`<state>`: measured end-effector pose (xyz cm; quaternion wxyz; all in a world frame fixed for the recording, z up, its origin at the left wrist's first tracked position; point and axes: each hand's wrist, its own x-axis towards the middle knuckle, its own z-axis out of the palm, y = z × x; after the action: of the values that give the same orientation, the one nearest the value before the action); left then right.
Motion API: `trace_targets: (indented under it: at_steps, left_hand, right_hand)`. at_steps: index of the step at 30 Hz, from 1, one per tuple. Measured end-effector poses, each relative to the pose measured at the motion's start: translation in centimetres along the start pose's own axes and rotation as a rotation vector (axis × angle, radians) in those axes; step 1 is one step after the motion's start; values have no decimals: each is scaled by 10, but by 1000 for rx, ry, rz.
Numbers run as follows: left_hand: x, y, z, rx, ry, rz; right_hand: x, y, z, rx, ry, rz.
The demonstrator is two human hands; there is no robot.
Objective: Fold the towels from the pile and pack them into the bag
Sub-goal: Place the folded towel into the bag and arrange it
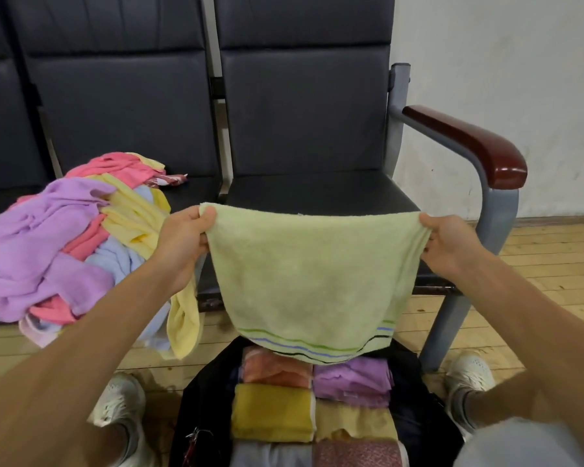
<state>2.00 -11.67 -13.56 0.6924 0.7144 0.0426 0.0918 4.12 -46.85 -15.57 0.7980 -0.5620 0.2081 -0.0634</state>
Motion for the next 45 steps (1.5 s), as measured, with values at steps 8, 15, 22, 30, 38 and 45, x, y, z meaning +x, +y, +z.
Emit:
trace_targets:
  at_steps: [8,15,22,30,38,45]
  left_hand:
    - [-17,10,10,219,-109,99]
    - [-23,7,2,312,88,186]
    - [-23,-15,-19,538,156,192]
    - [-27,-19,-24,58,116,-9]
    - [-27,-18,-27,289,26,79]
    - [-36,-26,-13,510,-276,-123]
  right_hand:
    - [-13,-1,11,-239,52,-121]
    - [-21,-3,5,-641,70,-430]
    - [-12,-10,-4,-510,69,-405]
    - [-16,-8,2,-420,-69,-369]
    - [-16,-8,-7,-706,-125,-511]
    - [-10,0,-13,-1285,-60,-761]
